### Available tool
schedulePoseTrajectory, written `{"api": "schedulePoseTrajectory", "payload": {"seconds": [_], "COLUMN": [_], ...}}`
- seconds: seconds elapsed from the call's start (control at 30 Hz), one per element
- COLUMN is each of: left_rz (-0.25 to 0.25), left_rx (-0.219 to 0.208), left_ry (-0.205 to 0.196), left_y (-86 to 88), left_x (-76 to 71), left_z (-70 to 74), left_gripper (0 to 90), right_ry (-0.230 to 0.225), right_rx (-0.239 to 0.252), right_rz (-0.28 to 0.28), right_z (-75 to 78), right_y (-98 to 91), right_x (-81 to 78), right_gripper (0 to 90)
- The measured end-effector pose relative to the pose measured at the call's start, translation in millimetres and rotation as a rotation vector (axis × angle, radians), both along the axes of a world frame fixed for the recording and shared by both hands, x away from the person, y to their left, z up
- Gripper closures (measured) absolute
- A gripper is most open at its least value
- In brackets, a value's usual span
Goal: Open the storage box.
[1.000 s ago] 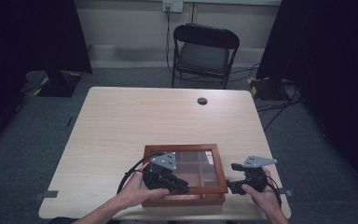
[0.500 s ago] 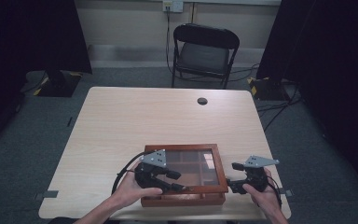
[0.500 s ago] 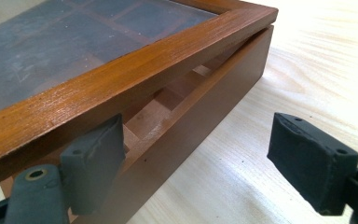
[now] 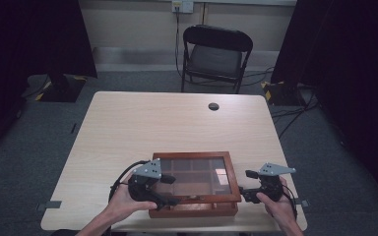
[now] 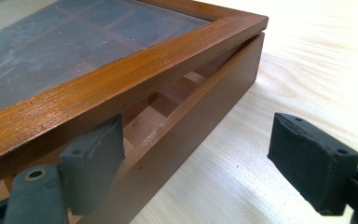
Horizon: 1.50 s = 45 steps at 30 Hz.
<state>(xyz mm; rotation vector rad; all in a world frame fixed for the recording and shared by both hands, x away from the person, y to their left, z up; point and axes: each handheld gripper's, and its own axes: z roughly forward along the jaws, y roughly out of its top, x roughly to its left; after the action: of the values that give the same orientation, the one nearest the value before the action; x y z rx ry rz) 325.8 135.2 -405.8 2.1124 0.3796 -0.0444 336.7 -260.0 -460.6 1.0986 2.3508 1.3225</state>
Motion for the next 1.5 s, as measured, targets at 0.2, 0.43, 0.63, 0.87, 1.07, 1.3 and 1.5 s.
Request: {"api": "schedulePoseTrajectory", "payload": {"seconds": [0.2, 0.43, 0.63, 0.87, 1.07, 1.3, 1.5], "left_rz": [0.008, 0.000, 0.006, 0.015, 0.052, 0.068, 0.091], "left_rx": [-0.013, -0.033, -0.052, -0.044, -0.056, -0.091, -0.130], "left_ry": [-0.002, 0.009, -0.001, -0.026, -0.054, -0.105, -0.111], "left_y": [8.9, 17.8, 22.6, 22.8, 28.5, 32.7, 35.8], "left_x": [-2.1, -5.0, -4.1, -4.5, -1.3, -1.0, 1.2], "left_z": [-0.9, -0.8, 2.7, 2.3, 2.0, 2.4, 2.4], "left_gripper": [23.8, 22.4, 20.9, 20.9, 23.1, 23.0, 23.0], "right_ry": [-0.002, -0.010, -0.024, -0.032, -0.035, -0.050, -0.065], "right_rx": [0.006, 0.026, 0.059, 0.078, 0.085, 0.097, 0.095], "right_rz": [-0.003, -0.012, -0.028, -0.039, -0.047, -0.056, -0.058], "right_z": [0.2, 2.4, 7.8, 11.8, 14.3, 19.7, 24.0], "right_y": [-0.1, -0.6, -0.9, 0.0, 2.0, 4.6, 8.2], "right_x": [-0.2, -0.1, 2.5, 5.7, 8.6, 11.4, 12.7], "right_gripper": [17.2, 17.2, 17.1, 17.1, 17.1, 17.1, 18.6]}}
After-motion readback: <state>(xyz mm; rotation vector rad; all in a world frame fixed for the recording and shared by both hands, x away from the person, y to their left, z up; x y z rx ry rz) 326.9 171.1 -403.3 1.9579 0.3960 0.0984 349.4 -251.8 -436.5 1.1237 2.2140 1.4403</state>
